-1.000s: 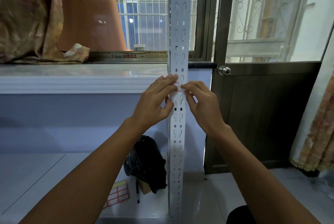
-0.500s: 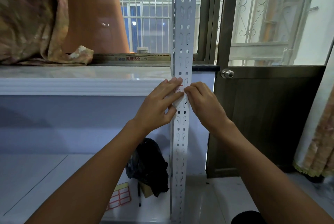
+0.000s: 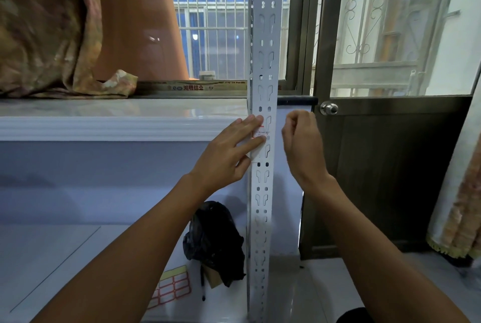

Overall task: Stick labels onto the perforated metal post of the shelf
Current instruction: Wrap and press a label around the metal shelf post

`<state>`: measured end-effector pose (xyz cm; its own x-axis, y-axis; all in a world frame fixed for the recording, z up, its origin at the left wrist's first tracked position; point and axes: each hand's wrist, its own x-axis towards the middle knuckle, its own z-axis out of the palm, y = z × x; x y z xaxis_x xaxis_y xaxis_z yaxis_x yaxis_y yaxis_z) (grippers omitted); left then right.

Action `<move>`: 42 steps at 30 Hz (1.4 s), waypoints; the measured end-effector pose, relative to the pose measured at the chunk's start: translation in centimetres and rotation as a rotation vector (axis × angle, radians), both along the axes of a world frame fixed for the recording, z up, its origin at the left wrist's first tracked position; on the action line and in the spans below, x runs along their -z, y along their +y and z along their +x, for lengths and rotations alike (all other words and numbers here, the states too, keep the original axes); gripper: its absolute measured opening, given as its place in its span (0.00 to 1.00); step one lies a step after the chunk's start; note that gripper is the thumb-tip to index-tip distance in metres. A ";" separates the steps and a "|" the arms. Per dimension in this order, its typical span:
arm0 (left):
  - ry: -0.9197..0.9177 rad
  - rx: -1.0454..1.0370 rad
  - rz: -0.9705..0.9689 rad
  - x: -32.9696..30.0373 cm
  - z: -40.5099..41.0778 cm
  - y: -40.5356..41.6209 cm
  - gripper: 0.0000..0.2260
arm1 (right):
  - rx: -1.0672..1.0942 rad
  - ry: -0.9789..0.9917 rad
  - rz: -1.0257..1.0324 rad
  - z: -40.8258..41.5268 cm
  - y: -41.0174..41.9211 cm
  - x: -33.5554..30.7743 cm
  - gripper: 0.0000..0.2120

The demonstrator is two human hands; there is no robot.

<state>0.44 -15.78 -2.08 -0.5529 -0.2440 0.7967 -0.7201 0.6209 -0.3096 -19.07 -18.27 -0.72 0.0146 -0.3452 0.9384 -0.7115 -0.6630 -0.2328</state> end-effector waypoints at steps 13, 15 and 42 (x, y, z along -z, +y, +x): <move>0.297 0.061 -0.016 0.8 -1.9 -0.4 0.05 | 0.030 0.104 0.209 -1.8 0.8 2.9 0.16; 0.304 0.056 -0.018 0.7 -2.0 -0.5 0.05 | -0.036 0.117 0.089 -1.6 1.5 3.0 0.14; 0.110 0.000 -0.203 0.8 -0.4 -1.8 0.06 | -0.146 -0.216 0.038 0.2 -0.2 0.7 0.02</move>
<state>0.03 -17.57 -2.85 -0.4597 -0.0725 0.8851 -0.7565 0.5539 -0.3476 -18.83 -18.50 -1.43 -0.1323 -0.3894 0.9115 -0.5404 -0.7426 -0.3957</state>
